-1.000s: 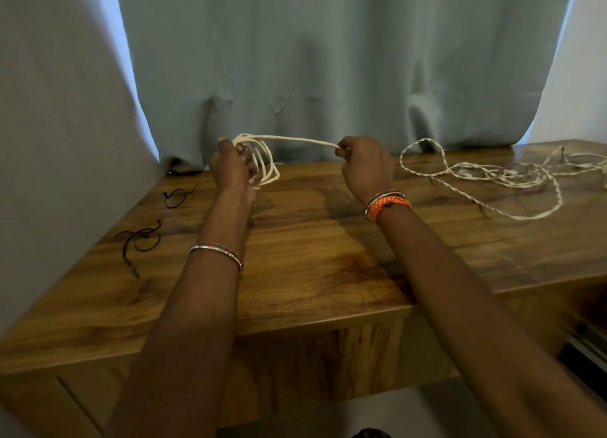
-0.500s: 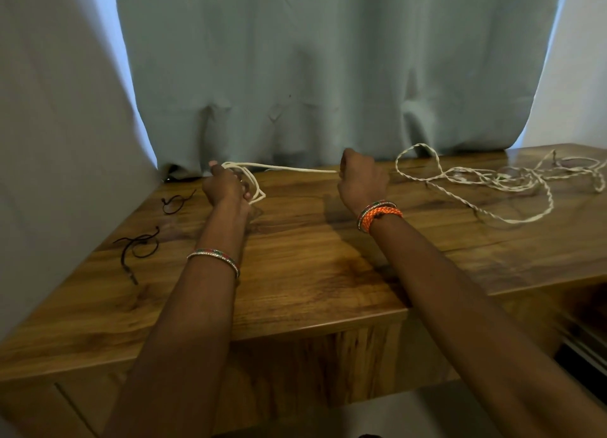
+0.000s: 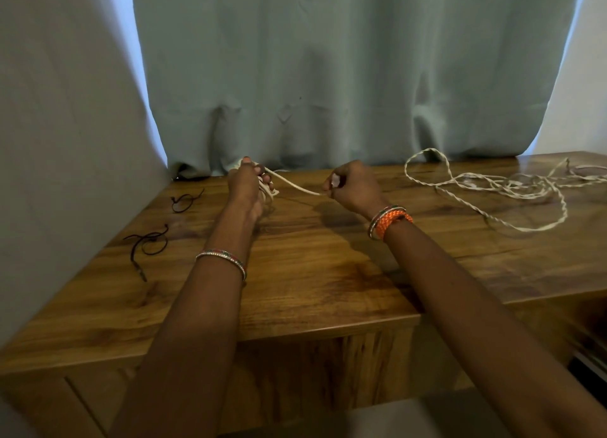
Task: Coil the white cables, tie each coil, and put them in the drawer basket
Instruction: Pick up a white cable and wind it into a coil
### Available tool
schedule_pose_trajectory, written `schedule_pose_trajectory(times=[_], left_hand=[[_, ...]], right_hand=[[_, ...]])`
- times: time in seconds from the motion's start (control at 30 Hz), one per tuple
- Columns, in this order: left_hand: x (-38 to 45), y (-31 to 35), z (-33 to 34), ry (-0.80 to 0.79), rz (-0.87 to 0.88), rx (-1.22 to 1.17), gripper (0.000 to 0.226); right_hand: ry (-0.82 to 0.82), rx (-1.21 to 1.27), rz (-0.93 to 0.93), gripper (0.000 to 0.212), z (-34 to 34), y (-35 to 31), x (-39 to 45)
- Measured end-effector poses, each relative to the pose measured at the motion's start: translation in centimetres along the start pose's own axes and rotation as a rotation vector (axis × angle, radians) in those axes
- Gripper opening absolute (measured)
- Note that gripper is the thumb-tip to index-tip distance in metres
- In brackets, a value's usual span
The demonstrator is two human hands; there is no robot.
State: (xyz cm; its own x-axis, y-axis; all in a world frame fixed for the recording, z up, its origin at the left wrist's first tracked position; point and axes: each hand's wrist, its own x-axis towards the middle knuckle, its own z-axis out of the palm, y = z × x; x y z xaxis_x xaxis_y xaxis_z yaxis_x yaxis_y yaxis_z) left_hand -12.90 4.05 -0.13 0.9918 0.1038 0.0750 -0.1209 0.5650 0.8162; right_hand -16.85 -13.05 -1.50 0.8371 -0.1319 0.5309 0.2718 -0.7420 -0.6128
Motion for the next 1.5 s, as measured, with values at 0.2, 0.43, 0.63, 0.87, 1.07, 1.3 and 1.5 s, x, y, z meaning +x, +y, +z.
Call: schedule_pose_trajectory(times=[0.2, 0.43, 0.63, 0.87, 1.07, 1.3, 1.5], left_hand=[[0.0, -0.5, 0.1, -0.038, 0.017, 0.083, 0.032], [-1.8, -2.2, 1.9, -0.218, 0.049, 0.124, 0.023], [-3.2, -2.7, 2.1, -0.417, -0.055, 0.306, 0.031], [-4.2, -0.9, 2.6, -0.772, -0.287, 0.106, 0.036], [-3.7, -0.4, 1.5, -0.951, -0.358, 0.096, 0.026], [-3.5, 0.3, -0.3, -1.051, -0.385, 0.052, 0.031], [-3.6, 0.0, 0.2, -0.860, -0.254, 0.237, 0.025]], right_hand=[[-0.330, 0.358, -0.017, 0.013, -0.3, -1.8, -1.1], [-0.380, 0.859, 0.072, 0.031, -0.6, -2.7, -1.3], [-0.089, 0.735, -0.023, 0.033, -1.1, -2.6, -1.1], [0.372, 0.521, 0.002, 0.038, -1.3, -2.9, -0.2], [0.388, 0.564, 0.047, 0.033, -0.4, -2.5, 0.1], [-0.364, 1.097, 0.252, 0.038, 0.5, -2.8, -1.0], [-0.004, 0.741, -0.060, 0.022, 0.8, -3.8, -2.2]])
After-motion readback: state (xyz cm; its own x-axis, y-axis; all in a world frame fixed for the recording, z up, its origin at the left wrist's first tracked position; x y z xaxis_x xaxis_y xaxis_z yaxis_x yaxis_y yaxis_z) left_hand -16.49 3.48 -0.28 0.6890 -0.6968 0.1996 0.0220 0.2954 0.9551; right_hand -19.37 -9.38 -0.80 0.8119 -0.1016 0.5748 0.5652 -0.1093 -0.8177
